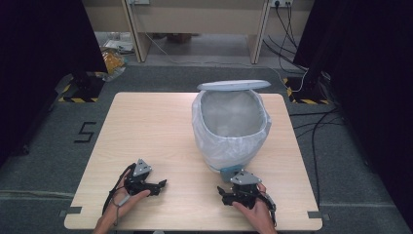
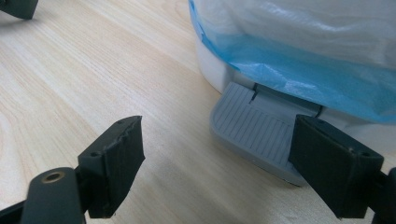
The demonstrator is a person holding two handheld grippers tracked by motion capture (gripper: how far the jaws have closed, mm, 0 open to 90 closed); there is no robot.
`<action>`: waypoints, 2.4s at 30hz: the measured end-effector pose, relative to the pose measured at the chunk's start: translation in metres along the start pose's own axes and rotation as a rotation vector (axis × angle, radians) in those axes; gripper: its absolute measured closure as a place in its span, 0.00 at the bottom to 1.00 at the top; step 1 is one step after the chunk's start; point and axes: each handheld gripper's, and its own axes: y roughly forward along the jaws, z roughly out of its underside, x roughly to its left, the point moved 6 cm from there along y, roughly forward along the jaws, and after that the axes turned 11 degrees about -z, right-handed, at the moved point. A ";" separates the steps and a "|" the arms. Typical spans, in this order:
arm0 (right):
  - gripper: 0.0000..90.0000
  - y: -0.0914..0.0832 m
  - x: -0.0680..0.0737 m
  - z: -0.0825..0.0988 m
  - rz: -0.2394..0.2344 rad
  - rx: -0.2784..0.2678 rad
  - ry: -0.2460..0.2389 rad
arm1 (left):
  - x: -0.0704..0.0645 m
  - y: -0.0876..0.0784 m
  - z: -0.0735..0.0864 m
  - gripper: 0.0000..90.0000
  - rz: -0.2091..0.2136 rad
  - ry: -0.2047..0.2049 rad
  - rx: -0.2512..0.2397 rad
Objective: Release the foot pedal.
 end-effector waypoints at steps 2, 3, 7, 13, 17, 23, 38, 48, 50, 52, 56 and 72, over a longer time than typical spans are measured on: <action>0.21 -0.001 0.000 0.000 -0.002 -0.007 0.009 | 0.000 0.000 0.000 0.16 0.000 0.000 0.000; 0.21 -0.002 0.000 0.000 -0.002 -0.008 0.015 | 0.000 0.000 0.000 0.16 0.000 0.001 0.001; 0.21 -0.002 0.000 -0.002 -0.003 -0.026 0.008 | 0.000 0.000 0.000 0.16 0.000 0.001 0.000; 0.21 -0.010 -0.001 -0.006 -0.006 -0.045 0.013 | 0.000 0.000 0.000 0.16 0.000 0.001 0.000; 0.21 -0.017 -0.009 -0.003 0.010 -0.052 0.033 | 0.000 0.000 0.000 0.16 0.000 0.000 0.000; 0.21 -0.028 -0.019 0.003 0.043 -0.050 0.055 | 0.000 0.000 0.000 0.16 0.001 -0.002 -0.001; 0.21 -0.074 -0.062 0.028 0.178 -0.070 0.145 | 0.000 0.000 0.000 0.16 0.001 -0.002 -0.001; 0.21 -0.081 -0.076 0.046 0.212 -0.041 0.195 | 0.000 0.000 0.000 0.16 0.003 -0.002 0.002; 0.21 -0.082 -0.077 0.049 0.222 -0.031 0.202 | 0.000 0.000 0.000 0.16 0.003 -0.002 0.001; 0.21 -0.082 -0.077 0.050 0.226 -0.024 0.206 | 0.000 0.000 0.000 0.16 0.003 -0.002 0.001; 0.21 -0.084 -0.078 0.054 0.227 -0.015 0.208 | 0.000 0.000 0.000 0.16 0.003 -0.003 0.001; 0.16 -0.077 -0.081 0.067 0.192 0.050 0.240 | 0.000 0.000 0.000 0.16 0.000 -0.001 0.000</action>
